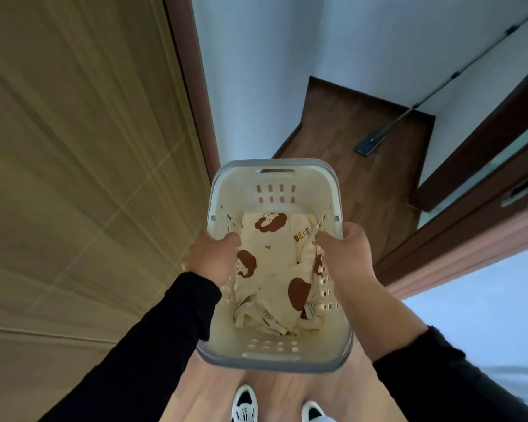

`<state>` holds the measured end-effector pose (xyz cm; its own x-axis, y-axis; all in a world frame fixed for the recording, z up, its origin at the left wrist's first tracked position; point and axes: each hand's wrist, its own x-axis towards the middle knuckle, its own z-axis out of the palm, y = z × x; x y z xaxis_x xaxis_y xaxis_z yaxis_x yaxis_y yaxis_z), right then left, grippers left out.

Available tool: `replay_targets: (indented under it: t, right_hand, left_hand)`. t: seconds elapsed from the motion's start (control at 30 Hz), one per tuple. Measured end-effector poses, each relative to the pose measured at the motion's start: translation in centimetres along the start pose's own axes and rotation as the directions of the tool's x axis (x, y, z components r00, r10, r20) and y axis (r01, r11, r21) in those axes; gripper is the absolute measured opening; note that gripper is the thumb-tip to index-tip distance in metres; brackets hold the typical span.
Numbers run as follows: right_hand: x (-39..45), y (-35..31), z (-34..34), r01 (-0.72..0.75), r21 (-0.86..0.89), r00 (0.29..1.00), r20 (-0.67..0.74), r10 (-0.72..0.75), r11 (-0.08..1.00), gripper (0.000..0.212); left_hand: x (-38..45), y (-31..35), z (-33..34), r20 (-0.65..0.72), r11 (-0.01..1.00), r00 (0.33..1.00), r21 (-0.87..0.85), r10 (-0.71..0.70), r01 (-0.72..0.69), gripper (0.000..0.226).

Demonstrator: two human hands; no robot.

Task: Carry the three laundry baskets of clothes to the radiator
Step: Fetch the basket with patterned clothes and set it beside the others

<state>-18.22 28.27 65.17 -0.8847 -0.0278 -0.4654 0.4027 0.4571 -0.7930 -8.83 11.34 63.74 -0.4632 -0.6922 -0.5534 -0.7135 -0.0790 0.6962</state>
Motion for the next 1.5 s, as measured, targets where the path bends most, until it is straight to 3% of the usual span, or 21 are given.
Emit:
replay_targets:
  t: [0.17,0.37,0.5,0.73,1.0,1.17,1.37,1.5]
  right_hand:
    - [-1.8,-0.5,-1.2,0.082,0.024,0.992,0.096,-0.084,0.996,0.045]
    - [-4.1,-0.9,-1.9,0.164,-0.002,0.938,0.311,-0.155,0.987,0.047]
    - [-6.2,-0.3,-2.0,0.185,-0.021,0.883,0.443,-0.157,0.982,0.051]
    - [-11.4,1.5,-1.2,0.242,-0.028,0.756,0.632,-0.17,0.97,0.047]
    - [-20.9,4.2,0.8,0.341,0.026,0.618,0.747,-0.245,0.94,0.034]
    - [-28.2,7.7,2.8,0.409,0.032,0.559,0.781,-0.278,0.912,0.044]
    - [-38.9,14.2,4.9,0.41,0.013,0.548,0.796,-0.258,0.912,0.036]
    - [-46.5,18.9,6.4,0.413,0.007,0.499,0.835,-0.233,0.911,0.027]
  left_hand:
    - [-2.9,-0.6,-2.0,-0.051,0.981,0.998,-0.193,-0.031,0.02,0.021]
    - [-8.8,-3.1,-3.8,-0.193,0.962,0.975,-0.267,-0.11,0.056,0.046]
    - [-12.8,-5.3,-4.5,-0.283,0.941,0.945,-0.332,-0.163,0.063,0.028]
    - [-20.3,-10.2,-6.4,-0.453,0.904,0.849,-0.423,-0.274,0.066,0.022]
    - [-28.5,-17.4,-10.5,-0.621,0.896,0.689,-0.433,-0.374,0.097,0.028]
    - [-33.2,-23.7,-13.5,-0.646,0.886,0.642,-0.449,-0.413,0.118,0.035]
    - [-41.0,-33.5,-18.3,-0.651,0.869,0.636,-0.49,-0.414,0.064,0.021]
    - [-47.2,-40.8,-21.0,-0.653,0.841,0.608,-0.539,-0.452,0.047,0.02]
